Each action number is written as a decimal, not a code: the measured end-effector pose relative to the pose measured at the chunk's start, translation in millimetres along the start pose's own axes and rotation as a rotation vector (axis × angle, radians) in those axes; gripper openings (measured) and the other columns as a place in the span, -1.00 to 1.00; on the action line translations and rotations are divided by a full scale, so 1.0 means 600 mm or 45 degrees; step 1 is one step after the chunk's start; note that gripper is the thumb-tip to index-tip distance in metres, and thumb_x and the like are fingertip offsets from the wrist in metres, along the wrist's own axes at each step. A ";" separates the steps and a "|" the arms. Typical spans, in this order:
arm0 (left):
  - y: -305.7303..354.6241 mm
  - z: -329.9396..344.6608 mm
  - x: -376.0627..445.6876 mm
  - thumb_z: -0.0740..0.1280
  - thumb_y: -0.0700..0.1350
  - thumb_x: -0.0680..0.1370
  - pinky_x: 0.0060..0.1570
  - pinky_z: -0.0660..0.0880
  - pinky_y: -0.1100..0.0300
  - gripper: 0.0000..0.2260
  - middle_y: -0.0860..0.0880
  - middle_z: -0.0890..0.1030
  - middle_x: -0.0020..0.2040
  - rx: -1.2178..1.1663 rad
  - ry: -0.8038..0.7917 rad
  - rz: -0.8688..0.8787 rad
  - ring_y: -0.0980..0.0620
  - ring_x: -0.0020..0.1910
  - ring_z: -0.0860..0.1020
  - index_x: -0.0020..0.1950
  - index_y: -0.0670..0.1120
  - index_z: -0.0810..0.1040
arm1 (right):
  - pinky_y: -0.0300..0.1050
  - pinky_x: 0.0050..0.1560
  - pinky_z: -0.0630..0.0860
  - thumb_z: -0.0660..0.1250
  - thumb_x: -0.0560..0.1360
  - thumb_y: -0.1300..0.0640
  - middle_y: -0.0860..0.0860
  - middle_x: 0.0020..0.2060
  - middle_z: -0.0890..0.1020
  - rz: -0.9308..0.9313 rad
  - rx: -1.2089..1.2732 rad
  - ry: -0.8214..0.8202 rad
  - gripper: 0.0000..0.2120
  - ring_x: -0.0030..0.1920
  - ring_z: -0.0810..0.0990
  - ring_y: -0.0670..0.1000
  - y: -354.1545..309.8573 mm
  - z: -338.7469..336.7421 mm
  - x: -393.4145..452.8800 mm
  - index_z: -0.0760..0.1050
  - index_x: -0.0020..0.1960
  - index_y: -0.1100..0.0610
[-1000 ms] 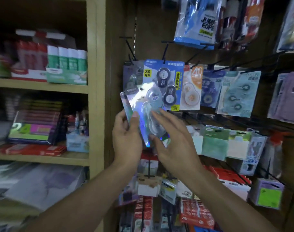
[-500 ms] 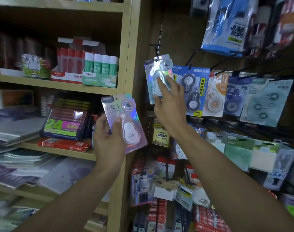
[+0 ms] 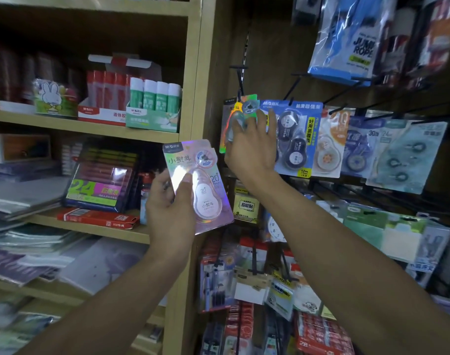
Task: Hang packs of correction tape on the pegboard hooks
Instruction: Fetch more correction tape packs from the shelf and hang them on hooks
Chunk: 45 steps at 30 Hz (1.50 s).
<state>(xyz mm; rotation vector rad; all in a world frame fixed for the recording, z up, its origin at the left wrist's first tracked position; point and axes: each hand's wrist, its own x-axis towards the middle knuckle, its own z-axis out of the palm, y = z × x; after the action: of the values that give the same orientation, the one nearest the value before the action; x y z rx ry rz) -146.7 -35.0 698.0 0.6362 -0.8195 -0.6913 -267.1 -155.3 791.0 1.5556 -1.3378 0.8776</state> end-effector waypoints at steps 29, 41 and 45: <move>0.017 0.065 0.018 0.29 -0.09 0.60 -0.47 0.56 0.26 -0.94 0.01 0.71 -0.05 0.087 -0.246 -0.081 0.18 -0.31 0.68 0.06 0.05 0.50 | -0.29 0.09 0.54 0.59 0.39 -0.02 -0.19 0.27 0.43 0.230 1.345 -0.331 -0.25 0.09 0.57 -0.20 0.031 -0.118 -0.174 0.36 0.50 -0.14; 0.049 0.134 0.132 0.44 -0.15 0.46 -0.03 0.64 0.09 -0.58 -0.06 0.67 0.05 0.582 -0.361 0.224 0.02 -0.05 0.65 0.31 -0.08 0.51 | -0.17 0.28 0.48 0.42 0.51 0.10 -0.04 0.61 0.16 0.125 1.030 -0.105 -0.36 0.44 0.43 -0.06 0.035 -0.066 -0.053 0.34 0.55 -0.06; 0.052 0.142 0.148 0.41 -0.12 0.49 0.19 0.55 0.03 -0.52 -0.04 0.59 0.24 0.720 -0.439 0.249 0.00 0.17 0.58 0.40 -0.06 0.45 | -0.05 0.30 0.49 0.35 0.57 0.15 -0.03 0.61 0.22 0.069 0.896 -0.053 -0.42 0.44 0.43 0.03 0.024 -0.050 -0.024 0.32 0.57 -0.02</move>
<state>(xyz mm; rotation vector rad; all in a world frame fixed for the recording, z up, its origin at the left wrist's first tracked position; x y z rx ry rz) -162.9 -103.0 804.2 0.9412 -1.4022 -0.3886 -283.1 -122.4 791.4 2.0725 -1.1577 1.4608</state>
